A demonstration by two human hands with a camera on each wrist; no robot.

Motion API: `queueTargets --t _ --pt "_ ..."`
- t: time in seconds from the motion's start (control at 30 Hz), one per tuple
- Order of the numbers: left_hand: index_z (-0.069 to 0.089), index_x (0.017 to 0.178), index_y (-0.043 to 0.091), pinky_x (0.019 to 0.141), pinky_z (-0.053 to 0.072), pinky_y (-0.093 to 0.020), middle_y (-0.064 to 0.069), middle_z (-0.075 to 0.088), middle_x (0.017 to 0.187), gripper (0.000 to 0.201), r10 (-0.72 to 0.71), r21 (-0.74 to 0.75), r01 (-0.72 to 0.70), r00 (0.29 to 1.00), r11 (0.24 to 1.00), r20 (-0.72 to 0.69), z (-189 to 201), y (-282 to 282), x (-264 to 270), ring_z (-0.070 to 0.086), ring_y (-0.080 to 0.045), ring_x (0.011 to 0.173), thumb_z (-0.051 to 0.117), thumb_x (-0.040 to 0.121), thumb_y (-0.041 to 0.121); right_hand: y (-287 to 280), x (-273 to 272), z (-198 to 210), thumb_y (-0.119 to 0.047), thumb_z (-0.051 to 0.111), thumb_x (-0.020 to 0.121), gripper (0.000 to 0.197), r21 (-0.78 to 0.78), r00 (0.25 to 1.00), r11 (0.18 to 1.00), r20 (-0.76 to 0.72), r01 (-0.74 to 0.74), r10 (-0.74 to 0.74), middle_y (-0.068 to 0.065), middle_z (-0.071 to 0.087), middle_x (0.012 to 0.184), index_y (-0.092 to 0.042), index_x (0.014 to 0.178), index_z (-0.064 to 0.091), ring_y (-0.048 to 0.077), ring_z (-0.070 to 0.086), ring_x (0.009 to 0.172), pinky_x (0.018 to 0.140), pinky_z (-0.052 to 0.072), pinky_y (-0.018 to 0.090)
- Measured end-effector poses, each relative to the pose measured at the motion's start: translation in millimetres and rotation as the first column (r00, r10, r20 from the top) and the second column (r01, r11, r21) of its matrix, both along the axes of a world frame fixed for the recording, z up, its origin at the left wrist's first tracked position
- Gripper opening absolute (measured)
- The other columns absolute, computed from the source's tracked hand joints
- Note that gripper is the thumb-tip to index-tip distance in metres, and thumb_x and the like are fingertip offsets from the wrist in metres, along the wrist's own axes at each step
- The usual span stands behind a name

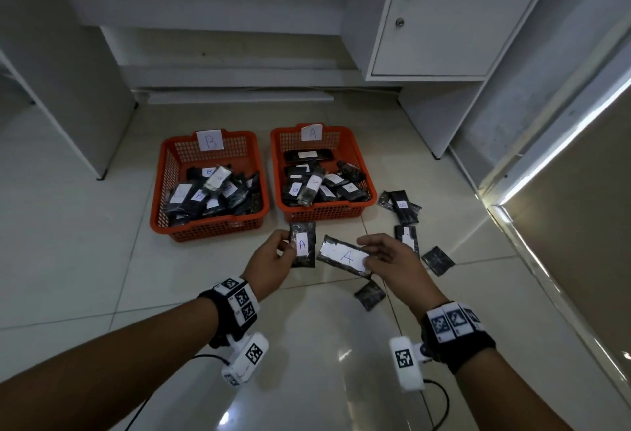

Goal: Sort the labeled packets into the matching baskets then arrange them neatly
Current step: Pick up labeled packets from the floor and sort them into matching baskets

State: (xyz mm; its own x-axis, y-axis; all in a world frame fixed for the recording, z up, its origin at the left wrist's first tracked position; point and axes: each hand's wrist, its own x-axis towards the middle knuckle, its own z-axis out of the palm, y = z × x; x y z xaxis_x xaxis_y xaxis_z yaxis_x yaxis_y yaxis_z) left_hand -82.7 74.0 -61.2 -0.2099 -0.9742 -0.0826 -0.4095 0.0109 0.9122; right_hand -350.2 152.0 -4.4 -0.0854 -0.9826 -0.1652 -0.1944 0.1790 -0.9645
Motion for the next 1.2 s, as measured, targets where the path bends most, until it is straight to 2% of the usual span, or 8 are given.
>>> queueTargets --t 0.17,0.37,0.53,0.6,0.73,0.87,1.07,1.2 --pt "0.06 0.105 0.037 0.062 0.05 -0.03 0.007 0.066 0.093 0.01 0.015 -0.051 -0.014 1.0 0.999 0.019 6.2 0.6 11.8 0.06 -0.011 0.063 0.052 0.104 0.032 -7.0 10.2 4.0 0.004 0.069 0.091 0.032 -0.008 0.999 0.999 0.021 0.042 -0.042 0.0 0.078 0.106 -0.021 0.11 0.078 0.018 0.074 0.1 0.081 0.059 0.026" --pt "0.06 0.114 0.027 0.061 0.042 -0.013 0.009 0.068 0.092 0.015 0.06 -0.173 -0.053 0.998 0.984 0.036 30.0 -20.9 11.6 0.062 0.0 0.072 0.05 0.106 0.033 -59.2 11.4 0.8 0.003 0.071 0.09 0.02 -0.013 0.978 0.98 0.069 0.2 -0.199 0.01 0.073 0.109 -0.012 0.104 0.072 0.024 0.073 0.103 0.083 0.063 0.035" --pt "0.065 0.116 0.02 0.068 0.05 -0.023 0.007 0.069 0.087 0.021 0.171 -0.218 -0.174 0.985 0.96 -0.03 42.2 -62.8 -1.3 0.066 -0.01 0.08 0.051 0.107 0.032 -137.4 4.3 -2.5 0.003 0.075 0.087 0.015 0.028 0.896 0.909 0.154 0.417 -0.416 0.015 0.075 0.098 -0.009 0.092 0.068 0.035 0.074 0.099 0.088 0.063 0.045" --pt "0.066 0.122 0.016 0.07 0.049 -0.016 0.007 0.07 0.09 0.027 0.215 -0.229 -0.215 0.976 0.949 -0.028 43.6 -83.2 -6.2 0.066 -0.006 0.083 0.053 0.106 0.033 -162.4 1.3 -7.2 0.0 0.076 0.084 0.014 -0.005 0.888 0.89 0.072 0.456 -0.454 0.011 0.075 0.091 -0.012 0.088 0.07 0.031 0.075 0.088 0.089 0.063 0.052" --pt "0.065 0.131 0.021 0.082 0.054 -0.025 0.012 0.071 0.096 0.033 0.295 -0.226 -0.305 0.952 0.925 -0.078 42.2 -113.2 -19.4 0.065 0.0 0.089 0.058 0.103 0.035 -187.4 -0.2 -19.1 -0.017 0.071 0.089 0.007 -0.107 0.896 0.95 -0.315 0.294 -0.313 0.0 0.076 0.094 -0.023 0.089 0.075 0.023 0.071 0.089 0.085 0.06 0.043" --pt "0.063 0.129 0.027 0.071 0.051 -0.023 0.008 0.068 0.087 0.03 0.349 -0.209 -0.361 0.932 0.909 -0.092 31.6 -130.6 -35.7 0.065 -0.004 0.081 0.061 0.1 0.036 -179.3 -0.1 -42.0 -0.032 0.069 0.094 0.021 -0.18 0.754 0.983 -0.643 0.022 -0.134 0.003 0.066 0.12 -0.026 0.113 0.076 0.027 0.061 0.109 0.095 0.051 0.034" --pt "0.061 0.11 0.027 0.072 0.057 -0.034 0.007 0.067 0.085 0.018 0.351 -0.211 -0.341 0.936 0.916 0.015 8.5 -147.1 -55.6 0.066 -0.01 0.077 0.064 0.098 0.039 -135.2 -12.0 -65.8 -0.016 0.071 0.096 0.019 -0.405 0.776 0.914 -0.581 -0.014 -0.245 0.003 0.055 0.121 -0.018 0.114 0.074 0.019 0.052 0.116 0.103 0.043 0.03" --pt "0.063 0.102 0.027 0.079 0.057 -0.042 0.001 0.065 0.098 0.024 0.384 -0.295 -0.347 0.92 0.89 0.079 -4.5 -147.0 -58.2 0.063 -0.019 0.086 0.063 0.095 0.049 -102.8 -30.1 -86.3 -0.017 0.066 0.098 0.015 -0.226 0.832 0.971 -0.551 -0.077 -0.062 -0.007 0.058 0.108 -0.023 0.11 0.072 0.01 0.06 0.093 0.086 0.055 0.033"
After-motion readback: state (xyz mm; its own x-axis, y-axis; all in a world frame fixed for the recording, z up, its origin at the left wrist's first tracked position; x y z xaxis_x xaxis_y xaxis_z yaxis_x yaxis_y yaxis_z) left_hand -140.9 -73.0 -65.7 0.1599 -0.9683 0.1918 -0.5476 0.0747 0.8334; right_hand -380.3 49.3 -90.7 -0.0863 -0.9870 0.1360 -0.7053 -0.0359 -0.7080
